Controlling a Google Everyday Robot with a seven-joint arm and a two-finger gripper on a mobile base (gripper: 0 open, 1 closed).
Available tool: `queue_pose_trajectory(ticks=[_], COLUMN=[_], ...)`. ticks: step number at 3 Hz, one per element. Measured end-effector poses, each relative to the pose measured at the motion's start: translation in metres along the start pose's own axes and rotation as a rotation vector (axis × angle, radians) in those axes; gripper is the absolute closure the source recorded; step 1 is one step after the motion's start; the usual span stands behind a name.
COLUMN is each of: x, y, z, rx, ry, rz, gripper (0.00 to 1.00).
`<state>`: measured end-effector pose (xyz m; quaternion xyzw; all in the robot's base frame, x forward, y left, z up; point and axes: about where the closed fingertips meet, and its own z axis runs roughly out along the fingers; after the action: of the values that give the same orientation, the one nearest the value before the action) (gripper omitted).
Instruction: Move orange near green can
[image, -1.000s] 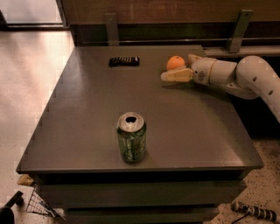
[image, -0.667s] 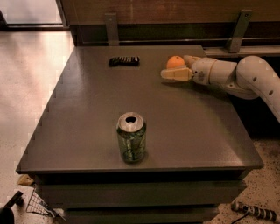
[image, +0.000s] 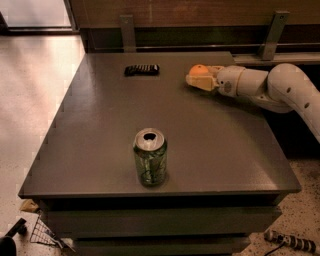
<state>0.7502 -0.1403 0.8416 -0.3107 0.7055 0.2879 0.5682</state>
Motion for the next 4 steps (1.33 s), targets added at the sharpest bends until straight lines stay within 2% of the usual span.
queue_pose_trajectory(ticks=[1,2,3,4], x=[0.000,0.000,-0.004,-0.039], y=[0.002,0.003,0.006,0.024], z=[0.003,0.005,0.003,-0.033], rx=[-0.004,-0.009,-0.015,-0.061], ry=[0.000,0.000,0.012,-0.001], rz=[0.000,0.000,0.005,0.005], gripper=[0.87,1.00,1.00,1.00])
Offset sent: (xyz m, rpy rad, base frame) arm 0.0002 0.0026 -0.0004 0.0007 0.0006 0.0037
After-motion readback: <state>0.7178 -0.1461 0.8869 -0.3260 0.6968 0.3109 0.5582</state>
